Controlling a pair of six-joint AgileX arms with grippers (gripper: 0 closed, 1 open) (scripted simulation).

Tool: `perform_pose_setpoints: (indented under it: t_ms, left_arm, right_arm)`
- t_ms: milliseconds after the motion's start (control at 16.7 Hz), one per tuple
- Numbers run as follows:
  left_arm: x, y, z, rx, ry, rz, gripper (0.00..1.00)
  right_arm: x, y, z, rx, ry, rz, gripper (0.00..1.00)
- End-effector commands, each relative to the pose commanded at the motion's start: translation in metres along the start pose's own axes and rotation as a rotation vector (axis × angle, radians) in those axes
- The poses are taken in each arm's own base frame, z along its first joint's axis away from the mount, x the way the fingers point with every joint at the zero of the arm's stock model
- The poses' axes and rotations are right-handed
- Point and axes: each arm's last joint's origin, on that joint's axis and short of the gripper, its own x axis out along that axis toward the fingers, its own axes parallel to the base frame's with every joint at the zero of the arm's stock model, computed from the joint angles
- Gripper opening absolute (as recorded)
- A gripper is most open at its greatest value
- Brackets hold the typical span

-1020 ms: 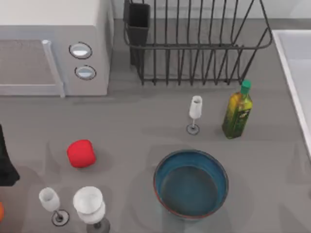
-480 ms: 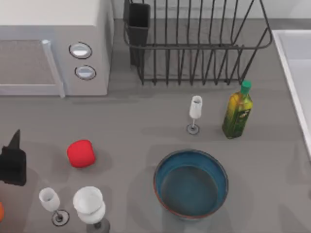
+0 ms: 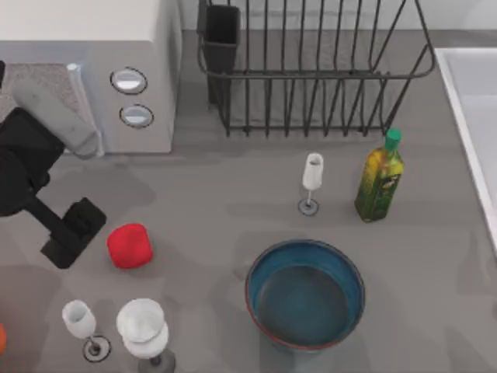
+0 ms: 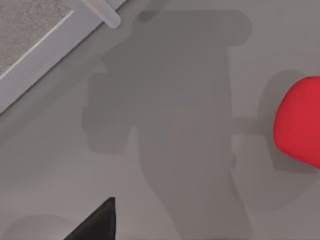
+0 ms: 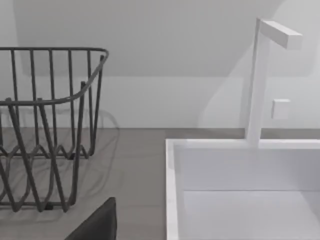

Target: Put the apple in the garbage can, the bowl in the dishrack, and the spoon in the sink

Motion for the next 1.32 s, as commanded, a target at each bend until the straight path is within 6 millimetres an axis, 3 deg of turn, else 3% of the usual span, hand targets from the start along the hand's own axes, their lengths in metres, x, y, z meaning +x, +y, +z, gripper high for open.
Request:
perform_pose_setpoints:
  t_ms: [240, 540, 1020, 1320]
  left_arm:
    - [0.053, 0.001, 0.043, 0.207, 0.246, -0.199, 1.00]
    - [0.104, -0.010, 0.067, 0.368, 0.431, -0.369, 1.00]
    - [0.113, -0.012, 0.068, 0.389, 0.459, -0.395, 1.00]
    - [0.149, -0.023, 0.050, 0.392, 0.450, -0.391, 1.00]
  right_arm:
    - [0.000, 0.000, 0.000, 0.000, 0.000, 0.000, 1.00]
    - [0.000, 0.000, 0.000, 0.000, 0.000, 0.000, 1.00]
    - [0.000, 0.000, 0.000, 0.000, 0.000, 0.000, 1.00]
    - [0.000, 0.000, 0.000, 0.000, 0.000, 0.000, 1.00]
